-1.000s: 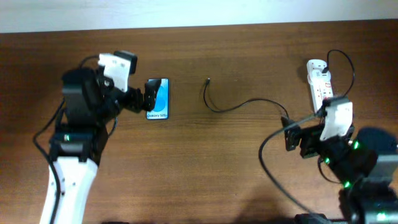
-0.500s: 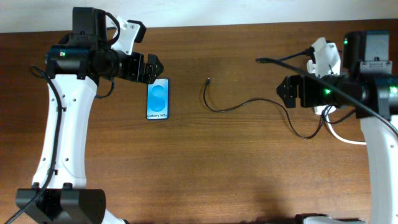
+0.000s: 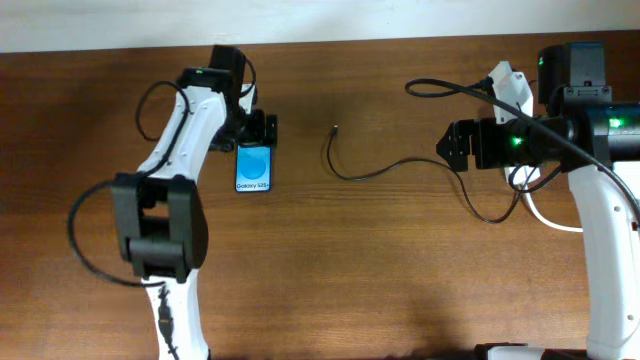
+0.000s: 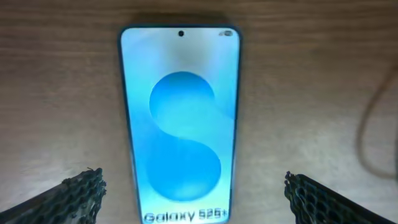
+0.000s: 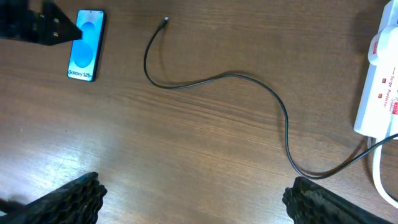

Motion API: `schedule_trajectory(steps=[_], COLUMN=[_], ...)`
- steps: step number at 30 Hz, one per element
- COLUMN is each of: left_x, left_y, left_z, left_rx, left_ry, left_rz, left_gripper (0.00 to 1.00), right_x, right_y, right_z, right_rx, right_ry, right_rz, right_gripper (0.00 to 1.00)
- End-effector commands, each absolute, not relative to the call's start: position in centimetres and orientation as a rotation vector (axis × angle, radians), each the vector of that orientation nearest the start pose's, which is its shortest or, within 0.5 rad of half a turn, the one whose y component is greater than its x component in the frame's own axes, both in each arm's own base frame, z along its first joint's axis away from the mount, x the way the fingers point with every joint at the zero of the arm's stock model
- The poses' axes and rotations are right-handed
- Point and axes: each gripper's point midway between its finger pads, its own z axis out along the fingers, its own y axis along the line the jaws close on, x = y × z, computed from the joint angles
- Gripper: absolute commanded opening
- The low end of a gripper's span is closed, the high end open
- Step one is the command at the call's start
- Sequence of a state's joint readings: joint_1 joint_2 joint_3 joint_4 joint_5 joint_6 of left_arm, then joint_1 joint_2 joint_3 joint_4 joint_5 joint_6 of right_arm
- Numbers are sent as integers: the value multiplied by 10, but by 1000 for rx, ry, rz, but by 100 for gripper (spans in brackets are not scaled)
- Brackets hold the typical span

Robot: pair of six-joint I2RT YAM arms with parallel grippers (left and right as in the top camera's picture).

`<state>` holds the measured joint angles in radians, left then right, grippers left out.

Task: Plug charger to phone and switch on socket
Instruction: 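Move the left gripper to the phone and grasp its top edge, then lift the phone with the left gripper and tilt it upright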

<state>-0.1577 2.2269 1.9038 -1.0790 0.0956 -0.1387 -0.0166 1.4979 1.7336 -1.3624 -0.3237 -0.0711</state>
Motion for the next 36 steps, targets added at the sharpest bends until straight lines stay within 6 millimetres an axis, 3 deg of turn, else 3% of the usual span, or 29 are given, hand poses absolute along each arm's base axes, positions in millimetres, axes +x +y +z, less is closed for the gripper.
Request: schedule_trajectory(steps=[1,8,12,15,16,18,26,29,36], left_x=[468,458,455,448,445,443,445,451,484], left_y=[-94,-96,-94,-95,-92,-91,-91,-90,-91], left_z=[32,-7,-13,-28,-41,-48,-48,-35,56], left_rx=[-67,-104,-104,-96,-98,-98,-98,-93,-91], left_ry=[3022,3108,3128,3168,3192,3204,3195,3188,3081], left_rz=[-154,-114,-91,-67,-47,-37,-34,-26,-13], left_gripper=[100,100,100,100,98,94,76,78,79], right_x=[328,326,325,325,325,325,325,325,325], right_y=[55,55,55,55,55,55,55,55,55], right_z=[284,282,282,282,282,282,282,282,282], right_rx=[-190,-187,-187,-187,-187,-187,-187,-186,-187], right_ry=[2637,2651,2655,2655,2655,2655,2655,2655,2654], right_rz=[425,428,428,428,428,428,428,429,428], right_gripper=[98,98,98,98,99,98,98,98,98])
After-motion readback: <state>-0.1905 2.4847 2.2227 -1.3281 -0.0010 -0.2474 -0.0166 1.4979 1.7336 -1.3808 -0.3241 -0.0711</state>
